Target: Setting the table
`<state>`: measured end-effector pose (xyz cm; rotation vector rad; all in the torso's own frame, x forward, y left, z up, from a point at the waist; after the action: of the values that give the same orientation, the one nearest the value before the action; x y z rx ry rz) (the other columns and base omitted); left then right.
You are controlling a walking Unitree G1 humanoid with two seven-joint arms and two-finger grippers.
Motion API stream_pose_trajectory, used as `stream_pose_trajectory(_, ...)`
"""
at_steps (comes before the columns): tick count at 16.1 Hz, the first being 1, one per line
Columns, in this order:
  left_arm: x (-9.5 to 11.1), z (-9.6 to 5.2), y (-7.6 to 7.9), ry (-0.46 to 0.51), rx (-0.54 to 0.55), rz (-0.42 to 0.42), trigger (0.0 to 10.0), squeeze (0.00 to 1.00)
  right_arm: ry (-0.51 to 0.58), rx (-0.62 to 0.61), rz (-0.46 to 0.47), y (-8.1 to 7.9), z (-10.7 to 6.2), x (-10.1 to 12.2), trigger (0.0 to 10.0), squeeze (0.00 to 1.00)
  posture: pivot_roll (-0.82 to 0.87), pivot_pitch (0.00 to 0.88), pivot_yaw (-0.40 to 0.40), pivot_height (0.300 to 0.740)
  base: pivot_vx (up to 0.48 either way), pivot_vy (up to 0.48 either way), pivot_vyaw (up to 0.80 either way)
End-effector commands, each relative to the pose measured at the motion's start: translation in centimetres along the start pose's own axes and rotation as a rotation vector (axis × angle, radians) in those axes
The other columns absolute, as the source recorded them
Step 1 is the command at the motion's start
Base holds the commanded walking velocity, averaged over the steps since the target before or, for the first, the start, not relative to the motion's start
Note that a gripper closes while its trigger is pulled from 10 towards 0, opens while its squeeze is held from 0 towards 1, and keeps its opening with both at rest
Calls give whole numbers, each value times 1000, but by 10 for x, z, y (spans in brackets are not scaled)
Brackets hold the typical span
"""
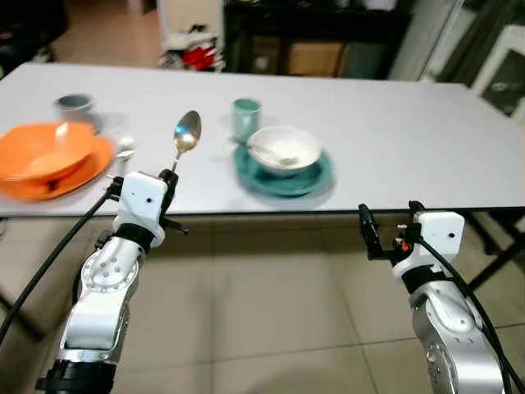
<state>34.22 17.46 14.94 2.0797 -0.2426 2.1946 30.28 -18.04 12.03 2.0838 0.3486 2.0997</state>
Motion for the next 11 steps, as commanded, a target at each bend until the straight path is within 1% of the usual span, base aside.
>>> stream_pose_trajectory(1,5,4,13,18,-41,-7,10000,0,12,-20,-10,8,0,3,10000,0,55,0,-51,740,322,0,0)
stream_pose_trajectory(3,5,4,14,18,-44,-6,10000,0,11,-12,-44,7,0,2,10000,0,56,0,-51,740,321,0,0)
stream_pose_trajectory(5,5,5,14,19,-48,-6,10000,0,17,-1,-42,5,1,3,10000,0,55,0,-50,740,319,0,-800)
stream_pose_trajectory(6,5,5,15,19,-48,-5,10000,0,4,-8,-26,6,1,1,10000,0,55,0,-50,740,319,0,-494)
stream_pose_trajectory(11,7,7,14,22,-50,0,10000,0,12,-13,-25,7,1,2,10000,0,55,0,-48,740,320,0,0)
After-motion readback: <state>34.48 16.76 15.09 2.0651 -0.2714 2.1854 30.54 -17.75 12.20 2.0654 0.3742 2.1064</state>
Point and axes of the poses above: a point about 5 cm out from each wrist's last joint towards the gripper, its own z axis pointing out of the wrist towards the gripper, its own x axis along the axis of the wrist's last joint, y = z × x, the point moved 6 cm from there along z, pointing out of the wrist towards the gripper, and after that the axes turned 15 degrees about -z, right-handed, at the moved point
